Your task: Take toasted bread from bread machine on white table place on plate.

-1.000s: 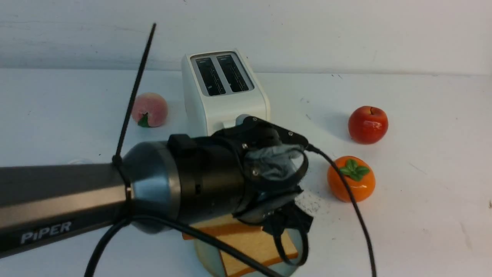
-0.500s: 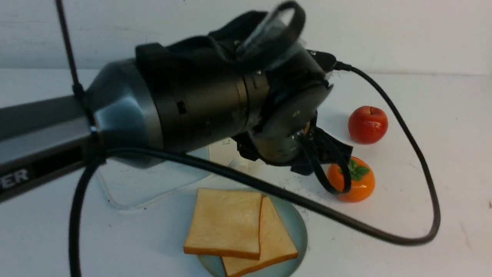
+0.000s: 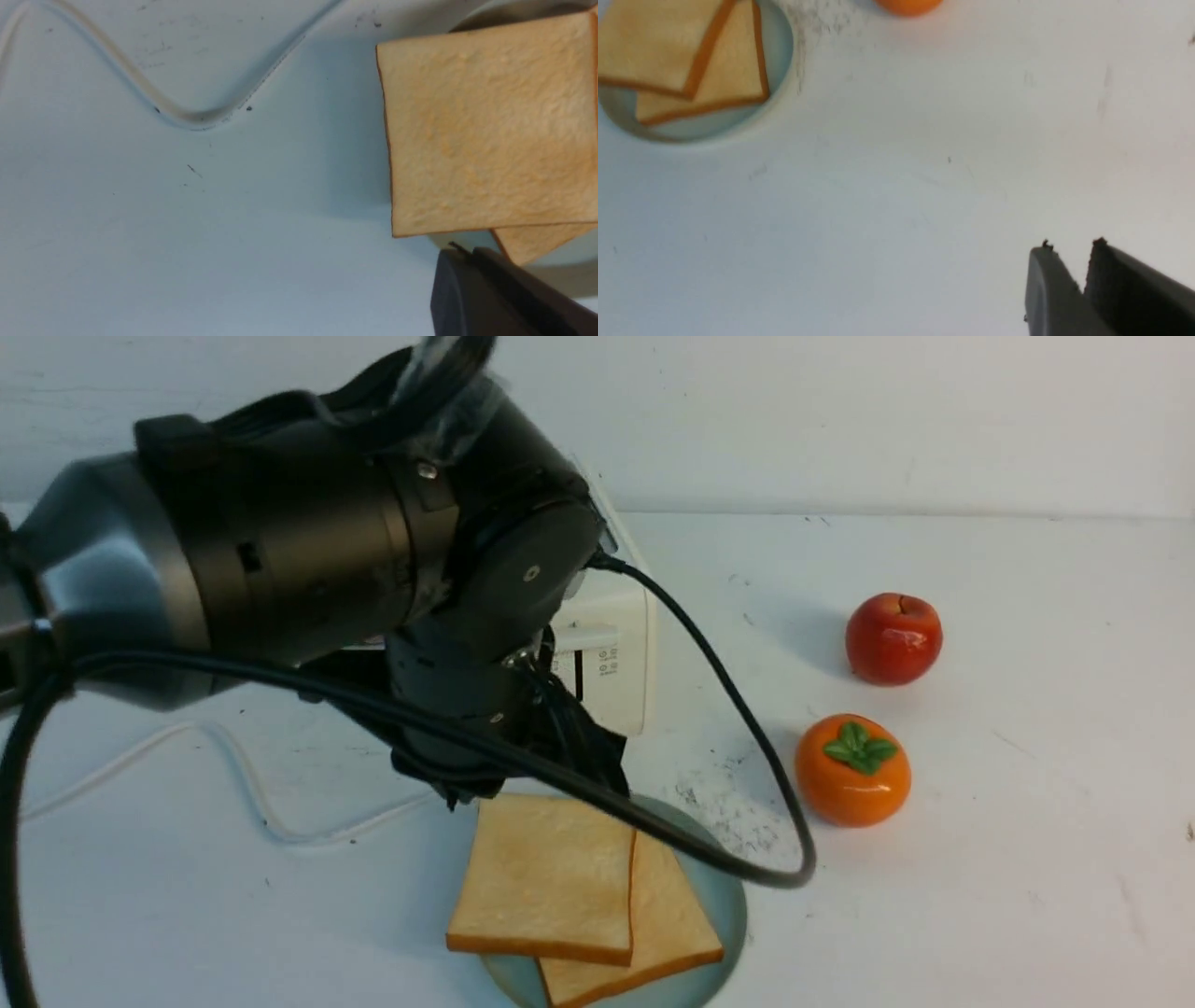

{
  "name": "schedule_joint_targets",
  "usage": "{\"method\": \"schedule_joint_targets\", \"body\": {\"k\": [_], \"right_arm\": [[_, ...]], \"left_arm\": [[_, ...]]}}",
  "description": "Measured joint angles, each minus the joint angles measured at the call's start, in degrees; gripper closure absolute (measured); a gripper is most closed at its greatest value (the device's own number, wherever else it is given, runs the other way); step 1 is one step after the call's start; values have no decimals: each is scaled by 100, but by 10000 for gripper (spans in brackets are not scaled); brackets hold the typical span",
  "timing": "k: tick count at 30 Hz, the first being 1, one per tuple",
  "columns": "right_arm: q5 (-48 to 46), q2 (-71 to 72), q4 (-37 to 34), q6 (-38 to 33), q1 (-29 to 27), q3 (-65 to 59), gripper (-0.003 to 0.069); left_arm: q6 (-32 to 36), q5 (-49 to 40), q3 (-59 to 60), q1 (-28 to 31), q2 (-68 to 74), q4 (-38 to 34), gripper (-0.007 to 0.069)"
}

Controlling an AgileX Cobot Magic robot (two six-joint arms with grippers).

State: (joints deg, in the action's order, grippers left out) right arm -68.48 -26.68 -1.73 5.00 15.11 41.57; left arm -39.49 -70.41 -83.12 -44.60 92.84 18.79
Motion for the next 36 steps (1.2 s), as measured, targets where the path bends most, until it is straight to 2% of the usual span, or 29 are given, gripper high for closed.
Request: {"method": "schedule_joint_targets", "body": {"k": [3, 7, 11, 13, 14, 15, 20, 36], "right_arm": [[-327, 402, -51, -40, 0, 0, 657], [138, 986, -370, 21, 0, -60, 678], [1605, 1459, -721, 71, 0, -516, 678], [2762, 1581, -669, 22, 0, -1061, 678], [2762, 1581, -656, 22, 0, -1106, 678], [3385, 1582, -578, -15, 0, -1447, 678], [4596, 1582, -486, -83, 0, -2150, 678], [4733, 1577, -468, -101, 0, -3106, 673]], "left_arm": [[0, 314, 6, 0, -439, -149, 638], [3, 763, 6, 6, -889, -393, 638], [164, 1029, 6, 6, -1147, -700, 638], [384, 1100, 6, 6, -1200, -851, 638], [403, 1100, 6, 6, -1200, -863, 638], [521, 1101, 6, 6, -1200, -947, 638], [657, 1126, 26, 6, -1200, -1179, 638], [665, 1138, 26, 6, -1200, -1261, 638]]}}
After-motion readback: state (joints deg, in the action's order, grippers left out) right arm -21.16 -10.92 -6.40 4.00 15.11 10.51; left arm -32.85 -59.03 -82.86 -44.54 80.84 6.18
